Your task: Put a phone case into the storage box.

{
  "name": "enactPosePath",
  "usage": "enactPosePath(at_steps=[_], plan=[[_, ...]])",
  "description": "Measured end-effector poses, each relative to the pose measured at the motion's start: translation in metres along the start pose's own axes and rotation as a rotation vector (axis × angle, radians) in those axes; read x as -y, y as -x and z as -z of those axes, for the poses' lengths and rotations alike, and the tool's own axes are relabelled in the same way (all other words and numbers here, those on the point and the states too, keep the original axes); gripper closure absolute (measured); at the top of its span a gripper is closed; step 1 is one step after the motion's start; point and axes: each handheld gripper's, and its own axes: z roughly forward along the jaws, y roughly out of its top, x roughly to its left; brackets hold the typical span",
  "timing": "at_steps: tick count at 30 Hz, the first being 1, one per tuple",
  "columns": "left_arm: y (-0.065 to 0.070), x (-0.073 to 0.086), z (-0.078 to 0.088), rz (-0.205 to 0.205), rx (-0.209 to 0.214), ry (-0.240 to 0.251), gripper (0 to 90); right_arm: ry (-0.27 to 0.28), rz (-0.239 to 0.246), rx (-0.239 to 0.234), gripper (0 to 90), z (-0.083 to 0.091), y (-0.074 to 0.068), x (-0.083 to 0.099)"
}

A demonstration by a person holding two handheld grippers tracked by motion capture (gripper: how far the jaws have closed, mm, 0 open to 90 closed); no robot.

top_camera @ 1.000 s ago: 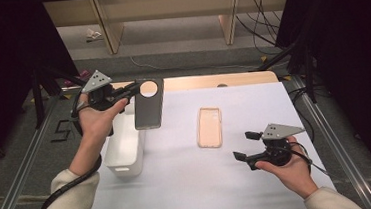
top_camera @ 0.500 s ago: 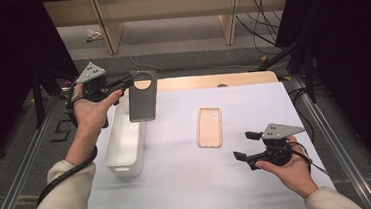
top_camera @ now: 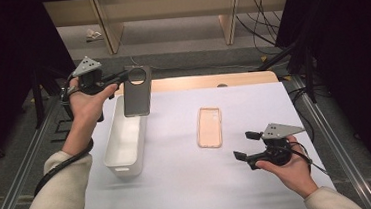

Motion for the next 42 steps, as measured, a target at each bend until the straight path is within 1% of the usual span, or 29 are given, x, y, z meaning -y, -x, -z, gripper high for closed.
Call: enactPosePath(at_steps=[6,10,12,28,37,42], plan=[[-0.009,-0.001,-0.003,-0.005,-0.009,-0.01,81.6,0.003,-0.004,-0.001,16.7,0.0,0.001,0.0],[-0.015,-0.001,-0.005,0.009,-0.016,-0.003,81.6,0.003,-0.005,-0.002,16.8,0.0,0.001,0.0],[-0.017,0.0,-0.007,0.007,-0.017,-0.003,81.6,0.003,-0.006,-0.001,16.8,0.0,0.001,0.001],[-0.038,0.003,-0.019,0.009,-0.066,-0.044,81.6,0.007,-0.013,0.001,16.8,0.001,0.003,0.001],[-0.047,0.006,-0.024,0.006,-0.078,-0.061,81.6,0.006,-0.013,0.001,16.7,0.001,0.003,0.002],[-0.05,0.009,-0.028,0.011,-0.085,-0.07,81.6,0.006,-0.014,0.0,16.7,0.001,0.003,0.002]])
